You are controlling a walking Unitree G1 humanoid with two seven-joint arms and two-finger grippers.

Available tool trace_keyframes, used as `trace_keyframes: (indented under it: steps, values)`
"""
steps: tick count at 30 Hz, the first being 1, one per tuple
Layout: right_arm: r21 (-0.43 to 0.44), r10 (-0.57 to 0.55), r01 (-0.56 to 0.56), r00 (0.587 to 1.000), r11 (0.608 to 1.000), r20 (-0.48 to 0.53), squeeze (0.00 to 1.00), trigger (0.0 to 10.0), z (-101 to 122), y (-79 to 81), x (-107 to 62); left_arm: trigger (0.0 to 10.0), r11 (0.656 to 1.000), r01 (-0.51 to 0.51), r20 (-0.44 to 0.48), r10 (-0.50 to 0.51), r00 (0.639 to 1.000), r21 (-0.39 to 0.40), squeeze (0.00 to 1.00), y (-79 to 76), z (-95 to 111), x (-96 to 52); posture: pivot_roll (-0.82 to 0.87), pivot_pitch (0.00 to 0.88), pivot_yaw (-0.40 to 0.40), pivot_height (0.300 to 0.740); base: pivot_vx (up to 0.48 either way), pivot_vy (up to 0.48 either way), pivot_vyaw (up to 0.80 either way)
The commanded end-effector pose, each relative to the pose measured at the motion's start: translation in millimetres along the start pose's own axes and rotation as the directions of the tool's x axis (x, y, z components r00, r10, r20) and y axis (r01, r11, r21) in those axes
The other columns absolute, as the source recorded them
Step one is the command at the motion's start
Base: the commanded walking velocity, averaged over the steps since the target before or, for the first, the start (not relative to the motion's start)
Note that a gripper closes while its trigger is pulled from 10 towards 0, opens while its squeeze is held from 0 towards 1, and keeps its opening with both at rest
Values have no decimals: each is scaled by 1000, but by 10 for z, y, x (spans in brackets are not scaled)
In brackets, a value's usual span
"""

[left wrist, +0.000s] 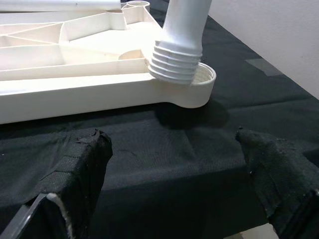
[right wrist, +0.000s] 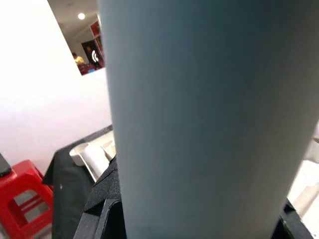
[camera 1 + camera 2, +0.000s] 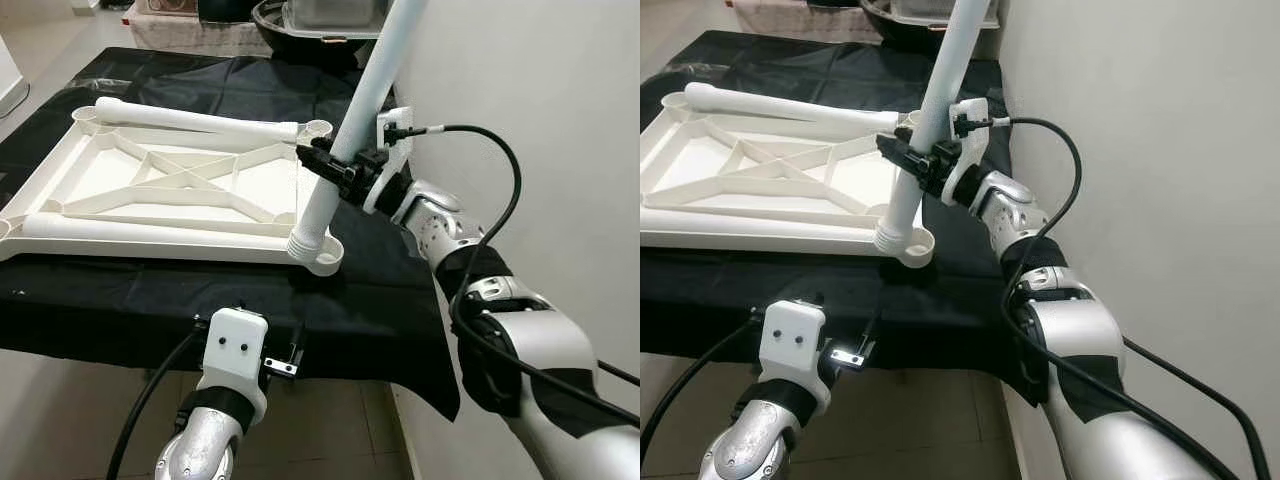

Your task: Building children table

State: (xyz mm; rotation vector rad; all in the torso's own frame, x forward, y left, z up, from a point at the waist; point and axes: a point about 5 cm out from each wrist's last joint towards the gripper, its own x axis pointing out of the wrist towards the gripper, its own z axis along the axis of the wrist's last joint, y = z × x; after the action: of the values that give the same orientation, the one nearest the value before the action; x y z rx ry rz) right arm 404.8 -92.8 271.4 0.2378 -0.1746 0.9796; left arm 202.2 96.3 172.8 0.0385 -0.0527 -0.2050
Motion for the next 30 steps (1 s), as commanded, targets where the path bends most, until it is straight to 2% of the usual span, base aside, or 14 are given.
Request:
trace_keyframes:
  steps: [1,7,8,10,17,22,25,27,28,30]
  values:
    - [-39,4,-5,999,999,-34,0,10000,-60,-20,-49,10000,1000,3,-12,-3,1000,-8,0,-27,2,-23,221,198,-122,740,0,0,0]
    - [-57,-15,12,999,998,-48,0,10000,-82,-38,-67,10000,1000,0,-15,0,1000,-9,0,-23,-1,-20,220,199,-124,740,0,0,0]
    - [-82,-60,55,997,995,-57,0,10000,-91,-74,-90,10000,1000,-2,-18,1,1000,-8,0,-25,-3,-19,222,201,-125,740,0,0,0]
    - [-95,-82,76,995,993,-60,0,10000,-94,-91,-102,10000,1000,-2,-19,2,1000,-8,0,-26,-4,-18,222,201,-125,740,0,0,0]
    - [-127,-123,113,989,985,-78,0,10000,-108,-138,-152,10000,1000,0,-23,0,1000,-5,0,-38,-10,-21,217,199,-125,740,0,0,0]
    - [-135,-113,100,989,986,-92,0,10000,-130,-136,-161,10000,1000,5,-24,-5,1000,3,0,-53,-15,-27,218,199,-126,740,0,0,0]
    - [-145,-79,62,990,987,-115,0,10000,-168,-116,-168,10000,1000,7,-22,-7,1000,8,0,-59,-14,-26,221,198,-129,740,0,0,0]
    - [-152,5,-27,990,988,-143,0,10000,-212,-61,-164,10000,1000,4,-21,-4,1000,8,0,-52,-12,-21,221,196,-128,740,0,0,0]
    - [-152,5,-27,990,988,-143,0,10000,-212,-61,-164,10000,1000,4,-21,-4,1000,8,0,-52,-12,-21,221,196,-128,740,0,0,0]
    - [-164,104,-136,976,977,-191,0,10000,-286,16,-154,10000,1000,3,-19,-3,1000,9,0,-49,-10,-20,217,196,-128,740,0,0,0]
